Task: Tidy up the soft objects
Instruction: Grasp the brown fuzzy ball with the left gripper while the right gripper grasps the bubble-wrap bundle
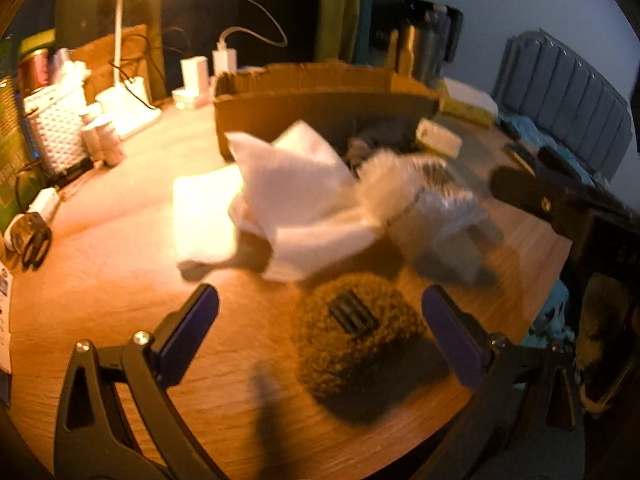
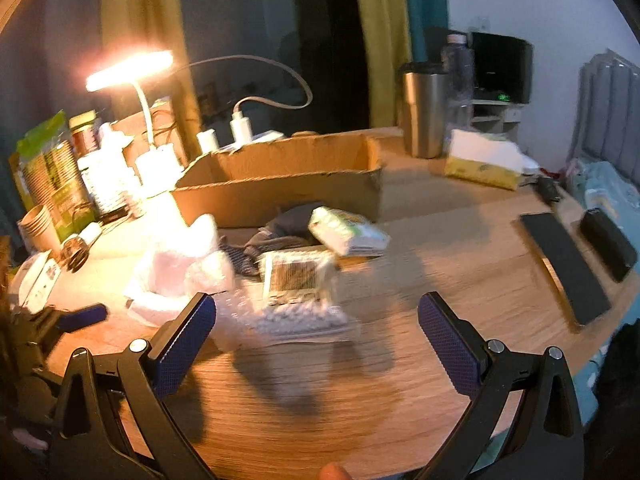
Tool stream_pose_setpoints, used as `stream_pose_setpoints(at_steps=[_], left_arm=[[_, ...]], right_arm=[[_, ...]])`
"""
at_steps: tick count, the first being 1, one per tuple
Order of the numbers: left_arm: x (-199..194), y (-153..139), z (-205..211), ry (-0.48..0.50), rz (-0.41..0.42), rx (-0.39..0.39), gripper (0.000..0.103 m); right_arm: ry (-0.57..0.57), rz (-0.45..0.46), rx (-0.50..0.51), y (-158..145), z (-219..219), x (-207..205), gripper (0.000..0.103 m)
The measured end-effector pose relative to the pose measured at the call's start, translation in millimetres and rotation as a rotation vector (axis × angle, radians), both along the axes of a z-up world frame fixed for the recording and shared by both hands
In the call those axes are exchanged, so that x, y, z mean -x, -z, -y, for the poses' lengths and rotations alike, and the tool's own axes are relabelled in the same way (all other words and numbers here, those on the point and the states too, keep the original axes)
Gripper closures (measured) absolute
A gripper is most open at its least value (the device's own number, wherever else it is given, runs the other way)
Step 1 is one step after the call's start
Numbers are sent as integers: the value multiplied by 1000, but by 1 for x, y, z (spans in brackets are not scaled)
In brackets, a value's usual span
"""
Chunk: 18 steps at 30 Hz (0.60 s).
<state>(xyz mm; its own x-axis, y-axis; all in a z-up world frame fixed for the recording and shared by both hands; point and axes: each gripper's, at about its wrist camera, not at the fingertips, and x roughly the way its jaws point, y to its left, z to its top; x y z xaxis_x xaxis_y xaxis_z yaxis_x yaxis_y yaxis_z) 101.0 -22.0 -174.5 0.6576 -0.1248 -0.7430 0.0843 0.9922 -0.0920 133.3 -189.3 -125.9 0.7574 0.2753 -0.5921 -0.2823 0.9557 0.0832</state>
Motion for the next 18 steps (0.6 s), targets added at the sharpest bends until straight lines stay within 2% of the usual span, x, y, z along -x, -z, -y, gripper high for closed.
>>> stream_pose_setpoints(at_steps=[3,7,8,12,14,16,18], left_arm=[[-1,8,5,31,-22,-9,1],[0,8,4,53,-20,-4,4],[-1,8,3,56,-23,0,11],[-3,16,-4,71,-61,50,22],[-3,15,-8,64,-54,53,37],[-2,14,-10,64,-52,68,45],[0,14,-13,68,-50,78,48]], right_arm=[[-63,-19,-23,4,-10,-2,2],[-132,-52,-28,9,-26,-6,14],[-145,-57,-24,10,-30,-7,14],[-190,-86,-28,16,-42,-13,25],[-201,-103,-24,20,-47,-17,31],[-207,-116,-16,23,-51,-19,43],[-212,-125,-14,26,-53,-20,46]])
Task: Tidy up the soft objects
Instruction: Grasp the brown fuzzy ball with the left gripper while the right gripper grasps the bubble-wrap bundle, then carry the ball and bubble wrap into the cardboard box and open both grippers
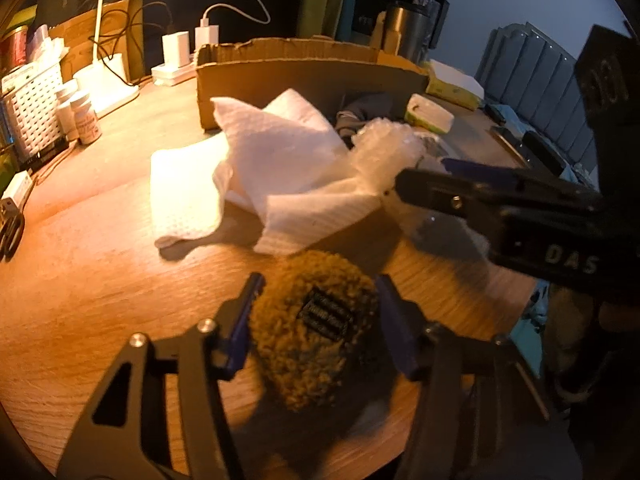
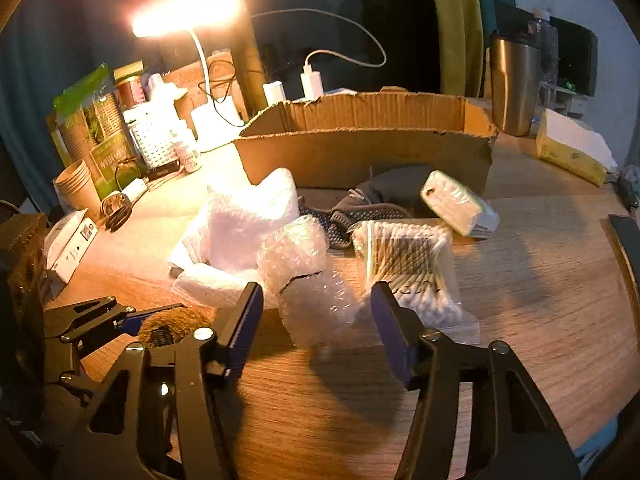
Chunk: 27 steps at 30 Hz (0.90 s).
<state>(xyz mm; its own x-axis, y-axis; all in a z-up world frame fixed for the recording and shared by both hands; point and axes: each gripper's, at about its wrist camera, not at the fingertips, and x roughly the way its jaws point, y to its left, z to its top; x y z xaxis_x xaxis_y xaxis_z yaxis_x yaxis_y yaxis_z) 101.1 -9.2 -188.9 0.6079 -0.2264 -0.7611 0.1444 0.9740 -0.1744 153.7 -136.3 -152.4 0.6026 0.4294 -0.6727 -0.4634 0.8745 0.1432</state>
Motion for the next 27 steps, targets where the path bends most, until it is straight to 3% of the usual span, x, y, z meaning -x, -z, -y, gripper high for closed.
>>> stream_pose_setpoints(at_steps=[2,7,16,22,27], left_arm=[[2,-1,-2,6,-1,17,54],[6,-6,-7,-1,16,30,60],[11,-20,-9,29,51,78,67],[20,-45,-1,66,159,84,67],[16,-60,2,64,201,85,67]], right_arm=[[-2,-3,9,2,-3,0,57],[-6,13,11,-2,-3,5,63],[22,90,-1,-30,11,19,63],[36,119,-15,-42,21,20,63],[32,141,-20,-51,25,16,63]])
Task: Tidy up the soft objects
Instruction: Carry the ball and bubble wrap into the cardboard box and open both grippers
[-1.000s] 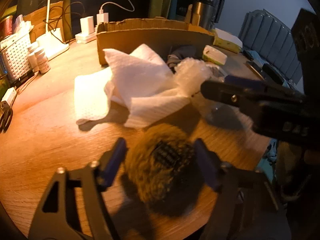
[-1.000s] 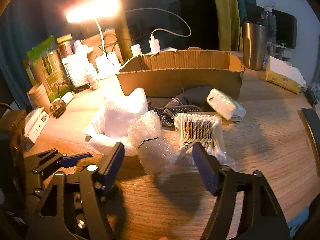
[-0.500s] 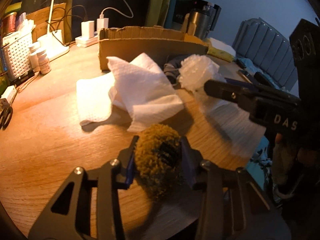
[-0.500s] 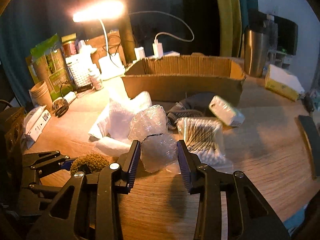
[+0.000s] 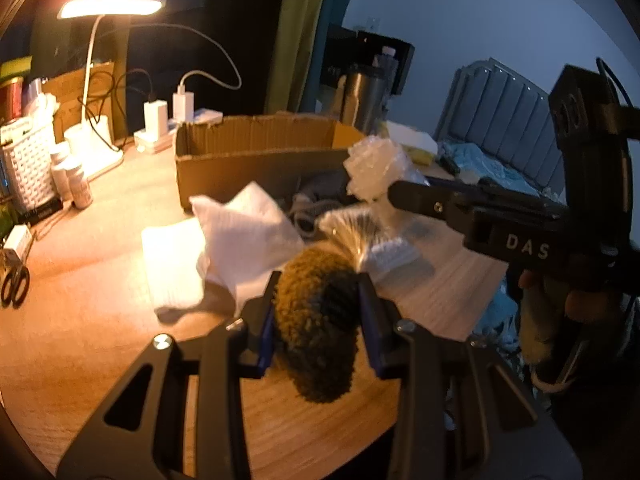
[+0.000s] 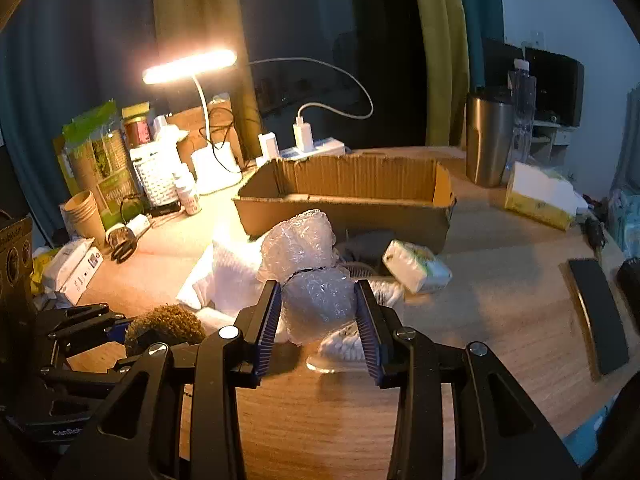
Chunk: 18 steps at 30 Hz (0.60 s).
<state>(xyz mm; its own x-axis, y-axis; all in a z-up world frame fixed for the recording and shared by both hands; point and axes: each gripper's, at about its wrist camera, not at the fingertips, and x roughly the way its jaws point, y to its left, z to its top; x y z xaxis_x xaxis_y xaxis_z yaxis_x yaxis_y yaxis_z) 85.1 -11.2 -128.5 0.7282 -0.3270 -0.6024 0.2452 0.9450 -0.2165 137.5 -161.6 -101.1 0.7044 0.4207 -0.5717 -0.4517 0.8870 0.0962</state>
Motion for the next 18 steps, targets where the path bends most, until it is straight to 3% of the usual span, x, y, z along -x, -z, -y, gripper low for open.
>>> stream_pose_setpoints(at_steps=[4,18], left_arm=[[-7,-13,-3,-4,44,26,66],[-60,-50,8,-19,134,-9,66]], right_arm=[[-9,22,-5,-8,3,-6,63],[-10,39,-8,-18,19,-51,63]])
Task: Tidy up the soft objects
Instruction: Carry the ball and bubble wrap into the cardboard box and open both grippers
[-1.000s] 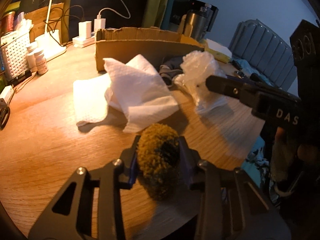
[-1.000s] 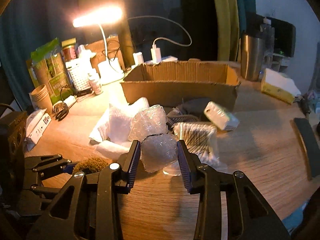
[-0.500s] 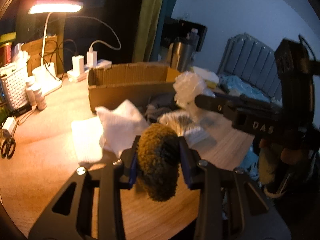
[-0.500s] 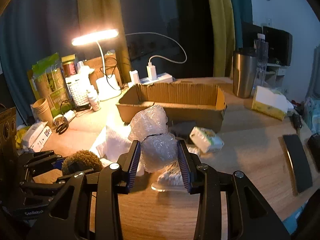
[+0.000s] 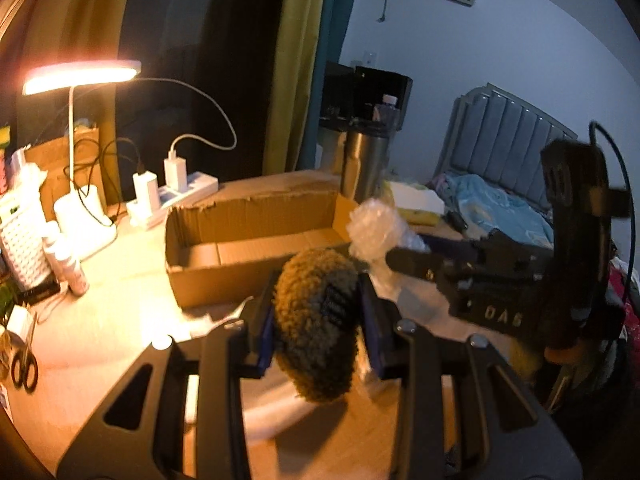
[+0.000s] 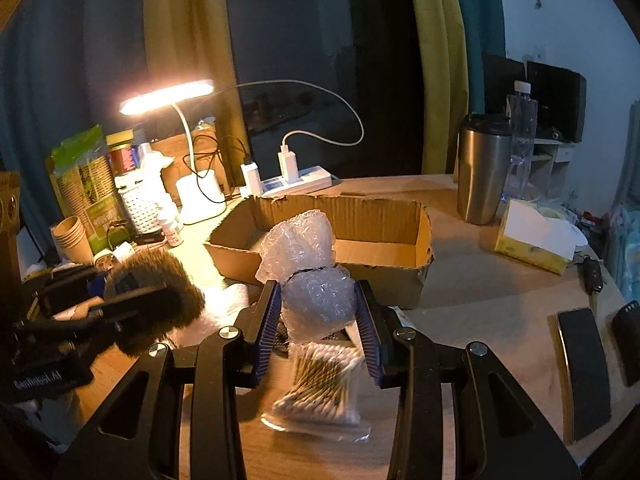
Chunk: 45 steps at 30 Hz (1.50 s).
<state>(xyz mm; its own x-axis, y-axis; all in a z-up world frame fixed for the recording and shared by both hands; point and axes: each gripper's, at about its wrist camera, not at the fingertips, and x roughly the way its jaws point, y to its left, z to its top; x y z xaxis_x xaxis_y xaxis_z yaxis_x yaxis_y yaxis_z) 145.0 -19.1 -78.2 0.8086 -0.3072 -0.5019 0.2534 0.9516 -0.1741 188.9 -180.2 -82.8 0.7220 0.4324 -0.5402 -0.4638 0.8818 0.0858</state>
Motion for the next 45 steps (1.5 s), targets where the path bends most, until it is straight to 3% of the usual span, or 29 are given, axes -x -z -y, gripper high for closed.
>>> stream_pose_setpoints(at_steps=[22,33,41,45], left_arm=[[-68,13,-28,-87,-48,2,66],[-99,5,-8,-96,-40,1,66],[-138,5,9,-107,-29,-3,66],[-161,19,19,-101,-83,0,65]], right_arm=[[-66,-99,13,35,-39,-82,63],[-20,-18,-66,3,3,-94,63],[16,-44,-75,18,25,-138,63],[25,-77,-70,31,31,-151,63]])
